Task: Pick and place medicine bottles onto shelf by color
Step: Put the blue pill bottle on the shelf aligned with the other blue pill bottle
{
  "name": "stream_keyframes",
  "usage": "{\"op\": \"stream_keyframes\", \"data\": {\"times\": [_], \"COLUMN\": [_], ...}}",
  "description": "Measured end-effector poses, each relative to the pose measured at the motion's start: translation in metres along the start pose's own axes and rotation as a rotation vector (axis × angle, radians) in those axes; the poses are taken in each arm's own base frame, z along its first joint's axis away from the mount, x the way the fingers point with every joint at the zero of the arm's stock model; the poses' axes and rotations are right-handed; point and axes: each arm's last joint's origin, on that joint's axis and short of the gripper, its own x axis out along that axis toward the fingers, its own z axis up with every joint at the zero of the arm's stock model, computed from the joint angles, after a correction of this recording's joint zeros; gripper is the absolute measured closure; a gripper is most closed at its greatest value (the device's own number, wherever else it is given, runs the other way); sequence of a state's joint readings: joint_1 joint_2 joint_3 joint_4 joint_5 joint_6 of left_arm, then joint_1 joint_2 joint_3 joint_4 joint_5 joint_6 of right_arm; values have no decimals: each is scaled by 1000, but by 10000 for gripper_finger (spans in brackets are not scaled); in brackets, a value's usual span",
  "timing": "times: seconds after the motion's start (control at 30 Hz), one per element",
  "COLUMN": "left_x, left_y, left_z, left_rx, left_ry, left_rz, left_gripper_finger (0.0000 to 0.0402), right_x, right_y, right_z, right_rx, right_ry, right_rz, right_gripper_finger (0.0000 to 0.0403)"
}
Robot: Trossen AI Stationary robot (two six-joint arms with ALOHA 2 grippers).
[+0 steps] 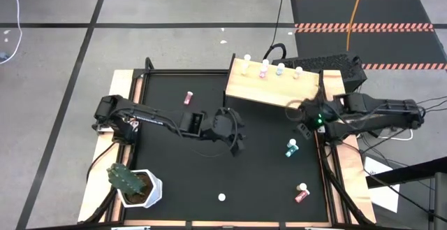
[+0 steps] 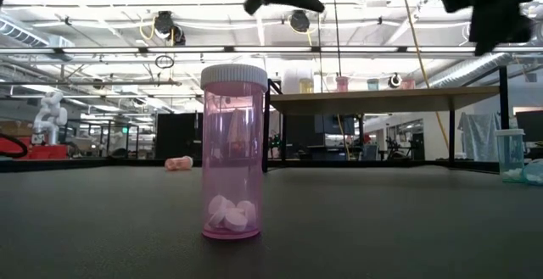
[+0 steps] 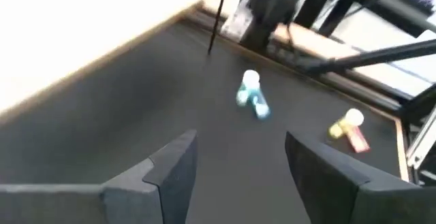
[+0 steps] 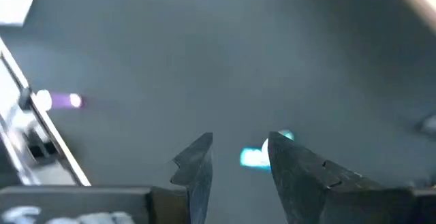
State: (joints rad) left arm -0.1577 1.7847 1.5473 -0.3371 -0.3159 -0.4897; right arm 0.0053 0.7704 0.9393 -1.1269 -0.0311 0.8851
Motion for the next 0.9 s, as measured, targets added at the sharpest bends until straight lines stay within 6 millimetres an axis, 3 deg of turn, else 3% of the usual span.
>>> {"op": "stream_keyframes", "data": {"times": [0.1,0.2,0.33,0.67,0.9], "left_x": [28,69,109,186,230], "left_y": [-9,-22,-38,-62,-62], "left_z": [-12,-30,-45,-61,-73], "left_rx": [-45,-31,-88,49,106], "left_ry": [-29,-106,-239,-320,-278], "left_rz": [-32,-161,-280,-180,-105], "left_gripper_finger": [179,179,179,178,178], "right_x": [3,7,11,10,3], "right_y": [2,5,6,5,-5], "right_z": [-10,-14,-22,-29,-34], "right_rx": [105,178,224,175,128], "right_ry": [-19,-9,119,142,189], "right_rz": [-11,-26,-70,-101,-130], "right_gripper_finger": [266,266,266,266,266]}}
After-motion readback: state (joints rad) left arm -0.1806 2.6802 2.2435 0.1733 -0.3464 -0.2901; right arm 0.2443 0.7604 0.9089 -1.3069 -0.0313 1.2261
